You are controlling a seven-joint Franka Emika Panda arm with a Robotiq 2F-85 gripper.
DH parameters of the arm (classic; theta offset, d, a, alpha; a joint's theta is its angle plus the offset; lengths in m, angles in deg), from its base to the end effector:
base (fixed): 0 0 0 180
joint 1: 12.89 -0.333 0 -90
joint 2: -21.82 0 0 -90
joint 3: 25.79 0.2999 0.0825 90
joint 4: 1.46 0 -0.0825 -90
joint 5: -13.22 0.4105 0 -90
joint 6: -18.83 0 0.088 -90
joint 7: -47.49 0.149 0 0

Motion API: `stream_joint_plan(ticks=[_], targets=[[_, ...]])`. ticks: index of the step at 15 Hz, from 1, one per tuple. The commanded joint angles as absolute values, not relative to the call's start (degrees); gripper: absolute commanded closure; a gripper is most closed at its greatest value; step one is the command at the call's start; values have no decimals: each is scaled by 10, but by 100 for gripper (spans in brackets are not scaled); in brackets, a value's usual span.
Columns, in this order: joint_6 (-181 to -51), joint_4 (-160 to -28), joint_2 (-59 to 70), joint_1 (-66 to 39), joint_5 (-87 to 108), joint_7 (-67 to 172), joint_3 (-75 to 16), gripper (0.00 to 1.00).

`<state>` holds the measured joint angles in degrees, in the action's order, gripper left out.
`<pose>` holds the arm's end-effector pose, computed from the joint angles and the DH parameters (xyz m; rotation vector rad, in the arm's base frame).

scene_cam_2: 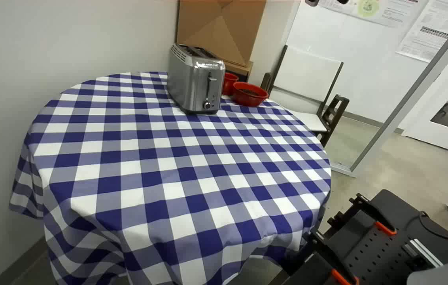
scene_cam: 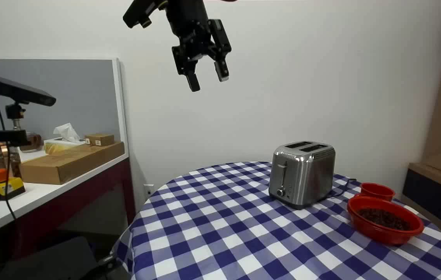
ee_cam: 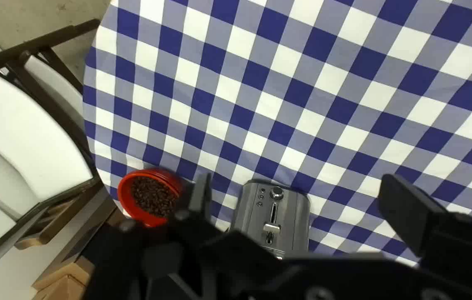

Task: Push the toaster lever downwards on the toaster

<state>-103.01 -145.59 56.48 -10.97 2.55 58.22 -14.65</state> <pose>0.4280 0.0515 0.4393 2.8779 0.0484 0.3530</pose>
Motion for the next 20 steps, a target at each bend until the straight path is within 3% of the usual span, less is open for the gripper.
stream_joint_plan(ticks=[1,7,13,20], targets=[[-1028,-1455,563,-120,19,587,-155,0],[-1062,-1450,540,-103,3,611,-152,0],[-1167,-1382,385,-50,-40,668,-161,0],[-1195,-1214,176,-77,-23,666,-203,0]])
